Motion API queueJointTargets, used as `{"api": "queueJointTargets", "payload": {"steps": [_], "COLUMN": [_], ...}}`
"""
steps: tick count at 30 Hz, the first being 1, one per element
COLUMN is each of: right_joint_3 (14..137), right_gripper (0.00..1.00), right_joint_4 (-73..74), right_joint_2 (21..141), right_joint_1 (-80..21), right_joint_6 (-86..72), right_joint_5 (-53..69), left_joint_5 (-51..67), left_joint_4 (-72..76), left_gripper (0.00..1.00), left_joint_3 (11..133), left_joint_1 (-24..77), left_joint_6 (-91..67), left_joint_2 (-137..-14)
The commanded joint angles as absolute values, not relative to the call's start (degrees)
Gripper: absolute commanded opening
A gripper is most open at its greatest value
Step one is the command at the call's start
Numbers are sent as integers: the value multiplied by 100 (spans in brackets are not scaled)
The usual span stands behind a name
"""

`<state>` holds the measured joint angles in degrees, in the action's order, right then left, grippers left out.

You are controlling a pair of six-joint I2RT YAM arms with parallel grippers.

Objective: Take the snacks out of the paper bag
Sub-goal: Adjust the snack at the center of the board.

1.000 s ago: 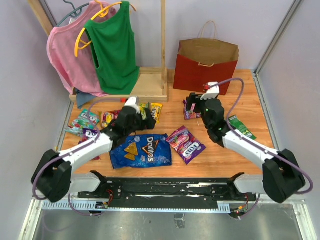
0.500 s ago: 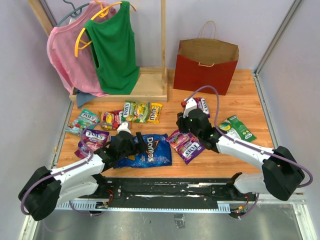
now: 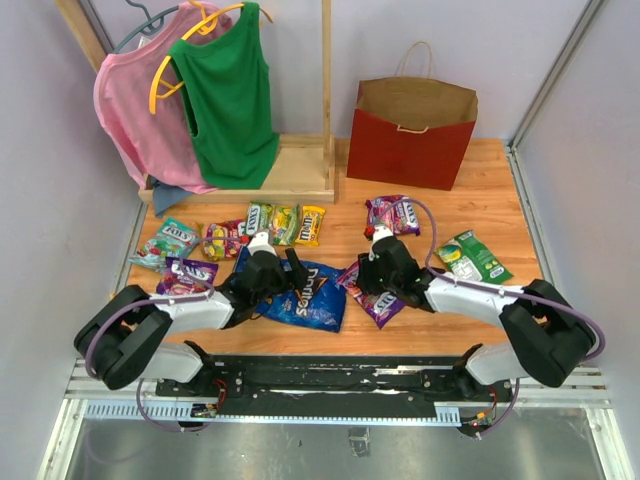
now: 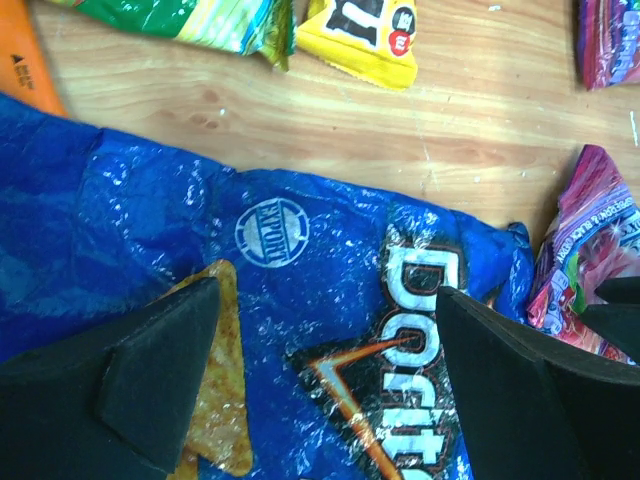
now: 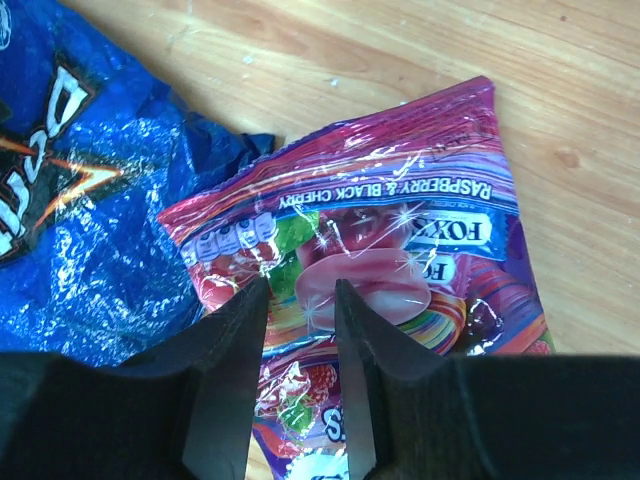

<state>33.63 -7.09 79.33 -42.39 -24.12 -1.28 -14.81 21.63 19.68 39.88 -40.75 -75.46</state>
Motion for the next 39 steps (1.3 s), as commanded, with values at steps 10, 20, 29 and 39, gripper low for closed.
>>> {"api": "queueJointTargets", "payload": {"steps": [10, 20, 29, 39], "right_joint_3": [3176, 3595, 3846, 4449], "right_gripper": [35, 37, 63, 98], "right_joint_4": [-1311, -1383, -1343, -384], "right_joint_2": [8575, 8771, 8390, 7334], "right_joint_1": [-2949, -2710, -2678, -2681], "right_joint_6": [-2283, -2105, -1970, -2310], "right_joint_5": [185, 277, 523, -815], "left_joint_5": [-1579, -1791, -1659, -1262], "left_joint_4": [1791, 1257, 1050, -384], "left_gripper": [96, 98, 98, 100], "left_joint_3": [2132, 1783, 1364, 3029], "left_joint_1": [3794, 3375, 3379, 3153], "left_joint_6": [-4224, -4608, -4880, -3085], "left_joint_2": [-8381, -7370, -6449, -4343]}}
